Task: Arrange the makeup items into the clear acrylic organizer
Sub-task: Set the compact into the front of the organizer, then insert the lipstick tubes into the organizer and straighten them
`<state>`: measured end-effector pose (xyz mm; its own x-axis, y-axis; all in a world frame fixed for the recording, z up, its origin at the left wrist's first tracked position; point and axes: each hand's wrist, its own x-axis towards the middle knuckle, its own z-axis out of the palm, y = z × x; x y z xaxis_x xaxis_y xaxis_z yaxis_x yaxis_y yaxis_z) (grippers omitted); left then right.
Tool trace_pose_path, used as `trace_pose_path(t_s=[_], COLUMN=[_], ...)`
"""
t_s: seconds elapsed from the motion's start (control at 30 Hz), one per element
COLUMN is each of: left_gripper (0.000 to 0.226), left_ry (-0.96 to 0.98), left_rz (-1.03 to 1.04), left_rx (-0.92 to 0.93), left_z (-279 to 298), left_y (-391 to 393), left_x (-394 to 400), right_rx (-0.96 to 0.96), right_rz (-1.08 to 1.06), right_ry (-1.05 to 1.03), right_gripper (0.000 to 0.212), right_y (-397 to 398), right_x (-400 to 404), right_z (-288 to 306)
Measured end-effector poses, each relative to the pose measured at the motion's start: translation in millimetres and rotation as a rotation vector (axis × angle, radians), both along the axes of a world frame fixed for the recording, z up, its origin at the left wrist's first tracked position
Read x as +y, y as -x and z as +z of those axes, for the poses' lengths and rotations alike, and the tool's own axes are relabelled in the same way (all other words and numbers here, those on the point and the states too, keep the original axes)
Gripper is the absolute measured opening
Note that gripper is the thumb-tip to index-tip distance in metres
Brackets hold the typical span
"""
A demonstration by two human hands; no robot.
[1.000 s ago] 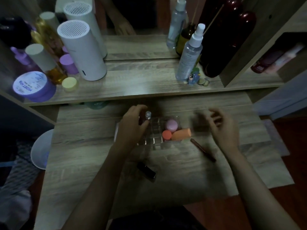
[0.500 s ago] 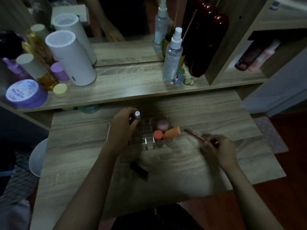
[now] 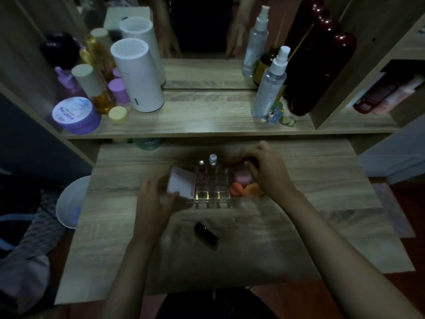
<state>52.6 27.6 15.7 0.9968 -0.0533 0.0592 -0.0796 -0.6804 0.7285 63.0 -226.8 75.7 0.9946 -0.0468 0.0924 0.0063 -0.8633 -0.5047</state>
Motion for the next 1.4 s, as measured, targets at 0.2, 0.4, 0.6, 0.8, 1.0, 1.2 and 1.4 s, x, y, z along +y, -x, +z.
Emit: trace_pose_path(t_s=[0.2, 0.4, 0.6, 0.8, 1.0, 1.2, 1.4], left_gripper=[0.058, 0.052, 0.039, 0.028, 0.03, 0.034, 0.027], left_ry=[-0.132, -0.176, -0.188, -0.075, 0.065, 0.135, 0.228], left_rz=[0.064, 0.078, 0.043, 0.041, -0.004, -0.075, -0.115], left_rx=[0.251, 0.296, 0.285, 0.242, 0.177, 0.104, 0.065], left_z=[-29.0, -33.6, -32.4, -21.7, -5.9, 2.1, 8.9], left_y=[36.7, 47.9, 43.7, 40.4, 30.6, 12.9, -19.4], left_x=[43.7, 47.9, 45.3, 37.1, 18.0, 0.1, -25.5], right_rx=[0.058, 0.031, 0.031, 0.036, -0.082, -0.152, 0.331], right_rz=[0.035, -0.019, -0.108, -0.115, -0.209, -0.135, 0.113], right_ry=[0.034, -0.077, -0.242, -0.329, -0.348, -0.252, -0.052], right_gripper=[0.024, 0.037, 0.046, 0.056, 0.066, 0.014, 0.04], right_y=[-9.5, -13.6, -13.1, -3.3, 25.4, 76.1, 105.0], right_x=[8.9, 16.1, 22.0, 22.2, 20.0, 52.6, 85.1], right_z=[-16.9, -29.6, -38.4, -36.3, -20.3, -30.3, -91.4])
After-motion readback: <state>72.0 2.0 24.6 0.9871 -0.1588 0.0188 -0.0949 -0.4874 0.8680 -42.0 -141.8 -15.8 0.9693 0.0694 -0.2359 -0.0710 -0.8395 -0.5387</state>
